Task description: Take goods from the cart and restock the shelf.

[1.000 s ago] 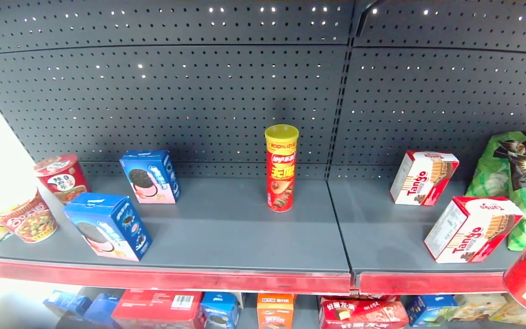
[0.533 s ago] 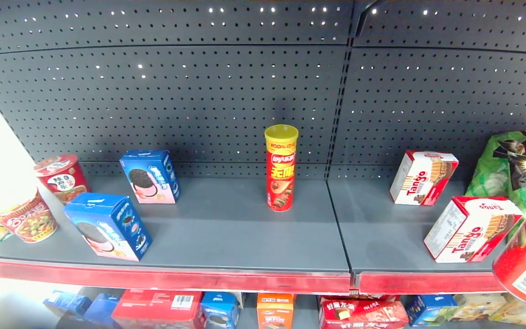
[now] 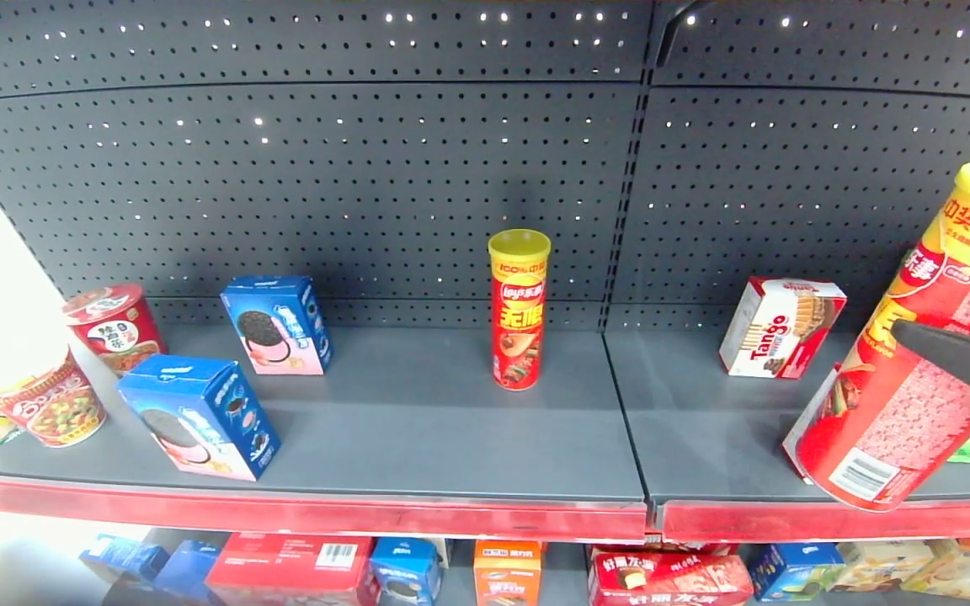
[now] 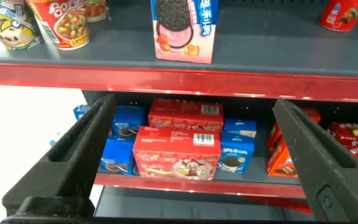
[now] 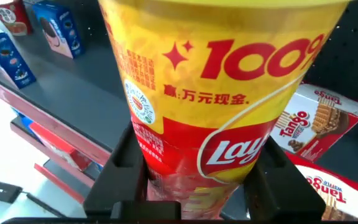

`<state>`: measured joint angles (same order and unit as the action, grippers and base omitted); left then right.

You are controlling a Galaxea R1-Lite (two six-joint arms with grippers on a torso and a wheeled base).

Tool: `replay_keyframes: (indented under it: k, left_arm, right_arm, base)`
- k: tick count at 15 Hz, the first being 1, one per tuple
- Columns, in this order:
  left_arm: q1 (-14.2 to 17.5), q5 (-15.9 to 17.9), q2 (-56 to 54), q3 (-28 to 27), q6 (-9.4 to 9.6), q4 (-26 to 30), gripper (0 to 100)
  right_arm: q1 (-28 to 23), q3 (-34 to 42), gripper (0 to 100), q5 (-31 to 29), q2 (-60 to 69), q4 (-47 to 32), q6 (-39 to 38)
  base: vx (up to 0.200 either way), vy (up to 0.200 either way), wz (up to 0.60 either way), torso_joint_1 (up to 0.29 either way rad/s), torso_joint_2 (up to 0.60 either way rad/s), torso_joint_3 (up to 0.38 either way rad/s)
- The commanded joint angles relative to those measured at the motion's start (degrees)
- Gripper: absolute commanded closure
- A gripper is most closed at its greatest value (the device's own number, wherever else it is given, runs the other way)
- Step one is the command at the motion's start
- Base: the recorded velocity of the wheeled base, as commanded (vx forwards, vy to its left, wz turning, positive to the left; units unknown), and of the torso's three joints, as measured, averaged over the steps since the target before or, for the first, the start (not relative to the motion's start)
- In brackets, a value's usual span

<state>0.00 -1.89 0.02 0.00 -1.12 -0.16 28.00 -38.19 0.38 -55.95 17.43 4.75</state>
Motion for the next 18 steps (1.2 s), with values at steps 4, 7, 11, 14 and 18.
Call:
replay_keyframes:
  k: [4, 7, 11, 14, 18]
  left_arm:
    - [0.0, -0.04, -0.02, 0.0, -0.02, -0.02, 0]
    - [0.0, -0.04, -0.02, 0.0, -0.02, -0.02, 0]
    - [0.0, -0.04, -0.02, 0.0, -0.02, -0.02, 0]
    - [0.0, -0.04, -0.02, 0.0, -0.02, -0.02, 0]
    - [0.0, 0.48, -0.02, 0.0, 1.12, 0.07, 0]
  right_arm:
    - [0.56, -0.3, 100, -1.08, -4.25, 0.76, 1.22]
    - [6.8, -0.74, 100, -15.23, -5.39, 0.41, 3.6]
    - [7.51, -2.06, 100, -19.71, -5.3, 0.32, 4.21]
    - [7.24, -1.97, 100, -13.12, -5.3, 0.76, 4.21]
    - [7.59, -5.93, 100, -4.77, -7.94, 1.73, 4.21]
  base:
    - [0.0, 0.0, 0.0, 0.0, 0.0, 0.0]
    - [0.0, 0.0, 0.0, 0.0, 0.0, 0.0]
    - [0.0, 0.0, -0.45, -0.002, 0.0, 0.002]
    - [0.0, 0.0, 0.0, 0.0, 0.0, 0.0]
    - [0.0, 0.0, 0.0, 0.0, 0.0, 0.0]
